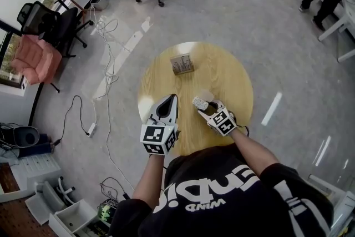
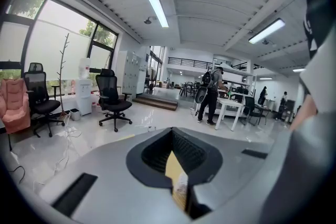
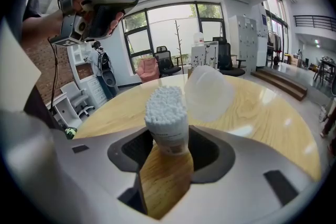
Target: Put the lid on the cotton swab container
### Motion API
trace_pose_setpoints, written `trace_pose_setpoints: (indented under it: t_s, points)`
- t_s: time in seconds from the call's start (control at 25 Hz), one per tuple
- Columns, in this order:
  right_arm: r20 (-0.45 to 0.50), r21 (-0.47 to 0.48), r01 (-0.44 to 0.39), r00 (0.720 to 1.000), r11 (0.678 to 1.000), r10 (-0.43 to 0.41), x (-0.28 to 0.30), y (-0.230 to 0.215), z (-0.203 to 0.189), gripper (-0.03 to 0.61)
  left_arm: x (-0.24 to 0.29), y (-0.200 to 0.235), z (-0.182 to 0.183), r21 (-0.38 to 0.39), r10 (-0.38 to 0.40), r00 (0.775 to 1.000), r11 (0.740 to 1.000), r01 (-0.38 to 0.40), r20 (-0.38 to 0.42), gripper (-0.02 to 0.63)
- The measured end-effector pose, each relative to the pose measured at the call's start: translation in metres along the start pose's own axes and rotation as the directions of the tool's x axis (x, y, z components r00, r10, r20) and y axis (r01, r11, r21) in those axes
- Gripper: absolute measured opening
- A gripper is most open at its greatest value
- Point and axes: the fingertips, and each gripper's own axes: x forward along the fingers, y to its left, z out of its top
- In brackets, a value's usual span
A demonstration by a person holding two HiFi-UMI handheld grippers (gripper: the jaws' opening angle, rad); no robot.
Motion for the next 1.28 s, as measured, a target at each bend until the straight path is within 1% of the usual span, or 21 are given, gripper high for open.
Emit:
trace_pose_setpoints:
  t_s: [0.28,0.4,0.48,0.56,0.68,0.76,0.88,1.0,1.12,1.2,1.28]
  points:
    - [-0.021,-0.026,-0.037,0.999,0.999,0.037,-0.003,0.012,-0.007,0.202,0.036,0.002,-0.032,-0.01,-0.081,0.994,0.997,0.08,-0.068,0.008]
    - [-0.022,-0.034,-0.045,0.999,0.998,0.044,-0.003,0.015,-0.009,0.202,0.053,0.003,-0.051,-0.021,-0.116,0.987,0.993,0.114,-0.11,0.008]
    - [-0.024,-0.037,-0.046,0.999,0.998,0.045,-0.004,0.015,-0.009,0.202,0.067,0.002,-0.064,-0.033,-0.15,0.978,0.989,0.146,-0.144,0.008]
    - [-0.025,-0.037,-0.045,0.999,0.998,0.044,-0.003,0.015,-0.01,0.202,0.082,0.001,-0.078,-0.054,-0.194,0.963,0.981,0.187,-0.186,0.008]
    - [-0.023,-0.031,-0.046,0.999,0.998,0.045,-0.002,0.016,-0.011,0.202,0.105,-0.001,-0.099,-0.126,-0.278,0.927,0.959,0.253,-0.251,0.008]
    - [-0.023,-0.029,-0.048,0.999,0.998,0.047,-0.002,0.015,-0.012,0.202,0.118,-0.004,-0.11,-0.164,-0.318,0.904,0.946,0.28,-0.286,0.008]
    - [-0.024,-0.032,-0.046,0.999,0.998,0.045,0.0,0.015,-0.01,0.202,0.132,-0.004,-0.122,-0.186,-0.343,0.879,0.937,0.295,-0.332,0.008]
    - [-0.025,-0.054,-0.037,0.999,0.998,0.035,0.001,0.012,-0.007,0.202,0.142,-0.003,-0.131,-0.214,-0.354,0.865,0.932,0.293,-0.356,0.008]
    - [-0.035,-0.055,-0.037,0.999,0.998,0.035,-0.002,0.011,-0.006,0.201,0.149,-0.007,-0.137,-0.229,-0.371,0.848,0.925,0.303,-0.377,0.008]
    - [-0.036,-0.055,-0.039,0.999,0.998,0.037,-0.003,0.012,-0.006,0.201,0.152,-0.011,-0.144,-0.243,-0.398,0.826,0.915,0.323,-0.4,0.008]
    - [-0.036,-0.058,-0.04,0.999,0.998,0.038,-0.002,0.011,-0.007,0.201,0.154,-0.016,-0.149,-0.263,-0.434,0.794,0.899,0.351,-0.425,0.008]
